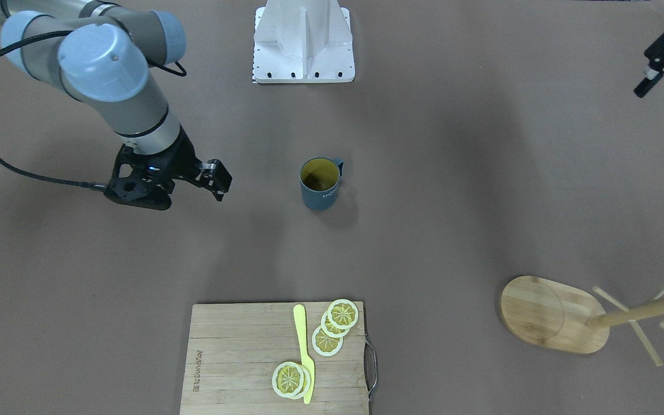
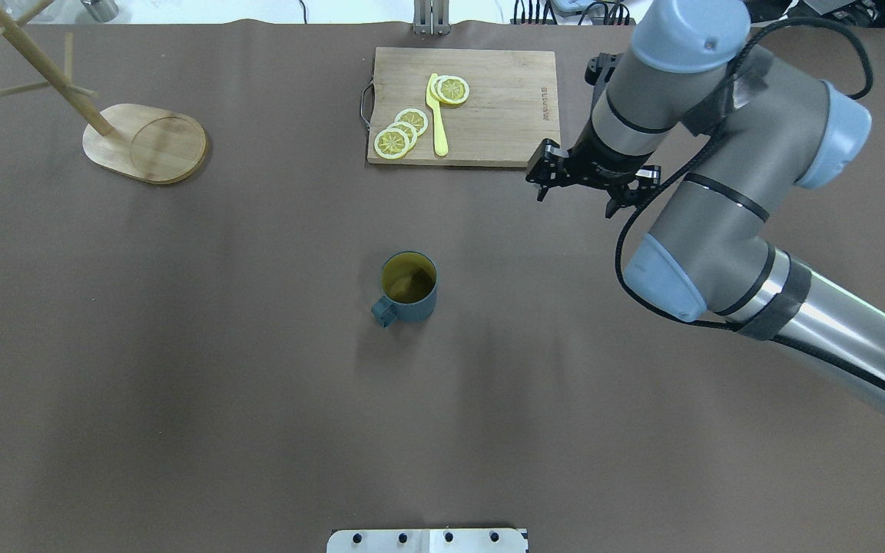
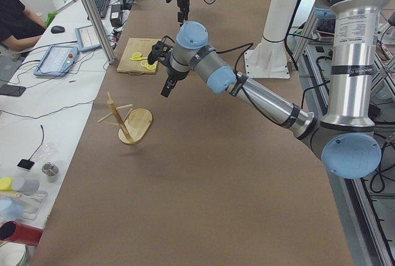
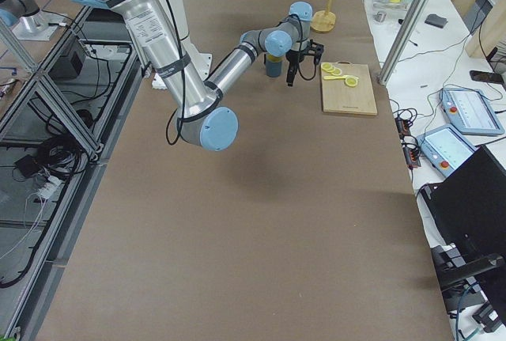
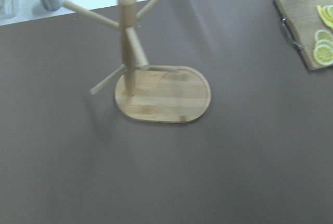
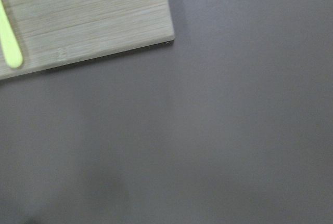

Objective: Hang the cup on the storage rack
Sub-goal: 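Open the right gripper and raise it while the left arm reaches in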

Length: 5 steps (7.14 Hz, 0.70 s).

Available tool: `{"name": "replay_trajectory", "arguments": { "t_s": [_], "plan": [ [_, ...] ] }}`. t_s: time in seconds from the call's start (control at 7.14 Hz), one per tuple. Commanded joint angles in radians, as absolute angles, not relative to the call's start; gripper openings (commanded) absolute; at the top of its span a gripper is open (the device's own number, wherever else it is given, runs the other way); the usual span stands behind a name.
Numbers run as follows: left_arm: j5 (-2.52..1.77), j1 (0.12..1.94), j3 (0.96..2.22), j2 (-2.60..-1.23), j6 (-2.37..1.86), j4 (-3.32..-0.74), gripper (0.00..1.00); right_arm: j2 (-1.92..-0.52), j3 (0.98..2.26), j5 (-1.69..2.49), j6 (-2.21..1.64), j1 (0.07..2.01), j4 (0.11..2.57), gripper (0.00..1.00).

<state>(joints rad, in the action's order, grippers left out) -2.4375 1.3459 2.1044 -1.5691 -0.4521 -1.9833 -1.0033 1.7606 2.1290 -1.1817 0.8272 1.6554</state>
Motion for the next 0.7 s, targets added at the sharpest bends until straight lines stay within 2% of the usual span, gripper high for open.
{"name": "replay_trajectory", "arguments": {
  "t_s": [0.0, 0.28, 0.56],
  "plan": [
    [-2.427, 1.203, 2.031, -1.578, -0.563, -2.293, 0.97, -1.083, 1.775, 2.154, -1.059, 0.905, 1.657, 1.0],
    [-2.281, 1.085, 1.993, -1.598, -0.62, -2.438, 0.97, -1.139, 1.77, 2.19, -0.903, 0.978, 1.661, 1.0],
    [-2.011, 0.883, 1.993, -1.62, -0.627, -2.451, 0.97, -1.193, 1.758, 2.204, -0.76, 1.041, 1.663, 1.0]
  ]
}}
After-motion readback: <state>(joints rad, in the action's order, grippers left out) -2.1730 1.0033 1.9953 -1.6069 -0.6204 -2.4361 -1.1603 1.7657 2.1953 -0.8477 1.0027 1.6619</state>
